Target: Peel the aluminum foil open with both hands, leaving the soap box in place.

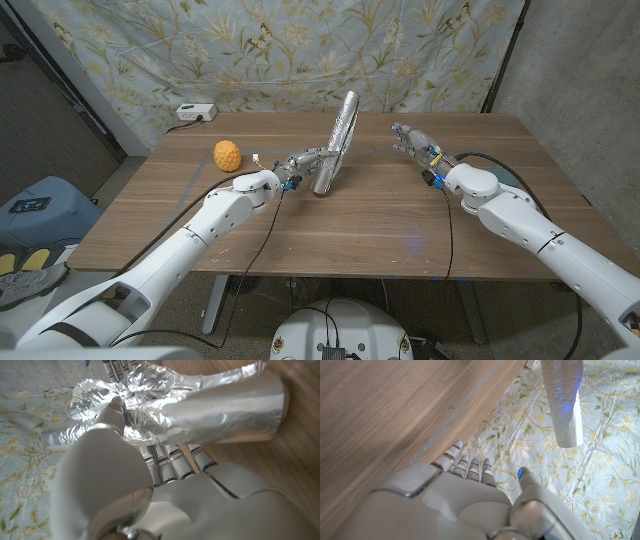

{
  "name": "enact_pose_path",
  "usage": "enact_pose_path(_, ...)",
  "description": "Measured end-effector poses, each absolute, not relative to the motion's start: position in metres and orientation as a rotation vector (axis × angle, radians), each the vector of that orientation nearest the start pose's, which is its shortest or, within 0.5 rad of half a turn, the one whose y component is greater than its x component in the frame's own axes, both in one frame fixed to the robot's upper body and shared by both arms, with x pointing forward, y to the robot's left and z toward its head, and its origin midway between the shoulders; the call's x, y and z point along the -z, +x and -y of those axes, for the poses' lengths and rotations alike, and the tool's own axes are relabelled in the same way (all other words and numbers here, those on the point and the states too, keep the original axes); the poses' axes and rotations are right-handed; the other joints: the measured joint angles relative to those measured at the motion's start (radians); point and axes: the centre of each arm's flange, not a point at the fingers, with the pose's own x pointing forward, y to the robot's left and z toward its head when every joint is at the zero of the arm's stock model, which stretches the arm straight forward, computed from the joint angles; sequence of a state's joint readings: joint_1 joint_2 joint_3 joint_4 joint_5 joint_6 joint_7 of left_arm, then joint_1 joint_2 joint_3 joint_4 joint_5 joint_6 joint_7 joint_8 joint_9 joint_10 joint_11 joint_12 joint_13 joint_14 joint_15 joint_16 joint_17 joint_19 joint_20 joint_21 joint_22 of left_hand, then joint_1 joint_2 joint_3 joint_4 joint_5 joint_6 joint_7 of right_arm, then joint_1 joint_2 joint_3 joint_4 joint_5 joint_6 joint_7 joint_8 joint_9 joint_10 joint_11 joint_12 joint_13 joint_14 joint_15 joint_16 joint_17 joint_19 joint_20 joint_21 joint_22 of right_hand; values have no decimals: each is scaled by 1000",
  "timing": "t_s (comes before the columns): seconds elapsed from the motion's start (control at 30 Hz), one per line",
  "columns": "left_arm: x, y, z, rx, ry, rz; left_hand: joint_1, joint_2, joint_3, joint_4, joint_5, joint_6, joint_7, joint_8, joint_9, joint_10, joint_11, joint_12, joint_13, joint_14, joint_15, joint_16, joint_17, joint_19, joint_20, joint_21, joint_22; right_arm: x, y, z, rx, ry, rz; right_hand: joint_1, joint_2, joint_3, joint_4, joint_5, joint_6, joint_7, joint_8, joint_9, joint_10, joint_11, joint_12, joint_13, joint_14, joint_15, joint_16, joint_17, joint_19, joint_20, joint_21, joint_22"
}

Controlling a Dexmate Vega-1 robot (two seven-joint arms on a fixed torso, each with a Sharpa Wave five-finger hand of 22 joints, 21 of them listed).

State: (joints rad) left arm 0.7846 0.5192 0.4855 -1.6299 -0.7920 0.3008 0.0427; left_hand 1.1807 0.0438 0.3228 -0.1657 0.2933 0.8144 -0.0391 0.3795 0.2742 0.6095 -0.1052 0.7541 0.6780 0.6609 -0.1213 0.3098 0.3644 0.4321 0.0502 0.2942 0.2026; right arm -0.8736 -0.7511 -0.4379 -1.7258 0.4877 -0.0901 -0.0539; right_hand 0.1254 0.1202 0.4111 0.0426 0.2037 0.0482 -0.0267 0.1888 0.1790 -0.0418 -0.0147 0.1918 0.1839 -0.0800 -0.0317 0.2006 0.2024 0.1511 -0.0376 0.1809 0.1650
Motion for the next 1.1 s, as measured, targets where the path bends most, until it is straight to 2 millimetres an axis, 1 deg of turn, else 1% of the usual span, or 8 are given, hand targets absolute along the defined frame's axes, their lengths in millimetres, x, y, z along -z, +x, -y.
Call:
enact_pose_path(0.37,26,632,-163,472,-74,197,0,0,0,0,8,-7,7,0,8,0,0,0,0,-5,5,-8,5,-1,1,0,0,-2,602,247,-287,-382,458,0,0,0,0,-4,0,0,0,0,0,0,0,0,0,0,0,0,0,0,0,0)
enact_pose_path(0.4,30,631,-159,504,-121,167,0,0,0,0,8,-7,7,0,8,0,0,0,0,-8,8,-8,5,-4,4,0,0,-2,602,247,-289,-385,457,0,0,0,0,-4,0,0,0,0,0,0,0,0,0,0,0,0,0,0,0,0)
enact_pose_path(0.5,33,632,-161,499,-125,161,0,0,0,0,8,-8,8,0,8,0,0,0,0,-11,11,-13,4,-5,5,0,0,-1,602,247,-289,-386,453,0,0,0,0,-4,0,0,0,0,0,0,0,0,0,0,0,0,0,0,0,0)
enact_pose_path(0.53,35,631,-158,525,-154,140,0,0,0,0,8,-11,11,0,8,0,0,0,0,-11,11,-15,3,-5,5,0,0,-1,601,247,-292,-391,452,0,0,0,0,-4,0,0,0,0,0,0,0,0,0,0,0,0,0,0,0,0)
enact_pose_path(0.63,38,632,-158,532,-169,128,0,0,1,-1,8,-13,13,0,9,0,0,0,0,-13,13,-15,2,-5,5,0,0,1,600,247,-292,-394,447,4,4,-4,-4,-4,0,0,0,0,0,0,0,0,0,0,0,0,0,0,0,0)
enact_pose_path(0.73,39,633,-159,529,-171,125,0,0,1,-1,10,-15,15,0,10,0,0,0,0,-20,12,-18,2,-9,9,0,0,2,599,248,-295,-399,444,4,4,-4,-4,-4,-2,2,0,0,0,0,0,0,0,0,0,0,0,0,0,0)
enact_pose_path(0.77,41,632,-156,553,-196,106,0,0,1,-1,13,-16,16,0,23,0,0,0,0,-20,12,-22,2,-9,9,0,0,2,599,248,-295,-399,443,4,4,-4,-4,-4,-2,2,0,0,0,0,0,0,0,0,0,0,0,0,0,0)
enact_pose_path(1.1,46,630,-152,596,-244,62,0,0,1,-1,15,-18,18,0,23,0,0,0,0,-20,12,-22,2,-9,9,6,0,4,594,250,-297,-413,439,4,4,0,-8,-4,-2,2,0,0,0,0,0,0,0,0,0,0,0,0,0,0)
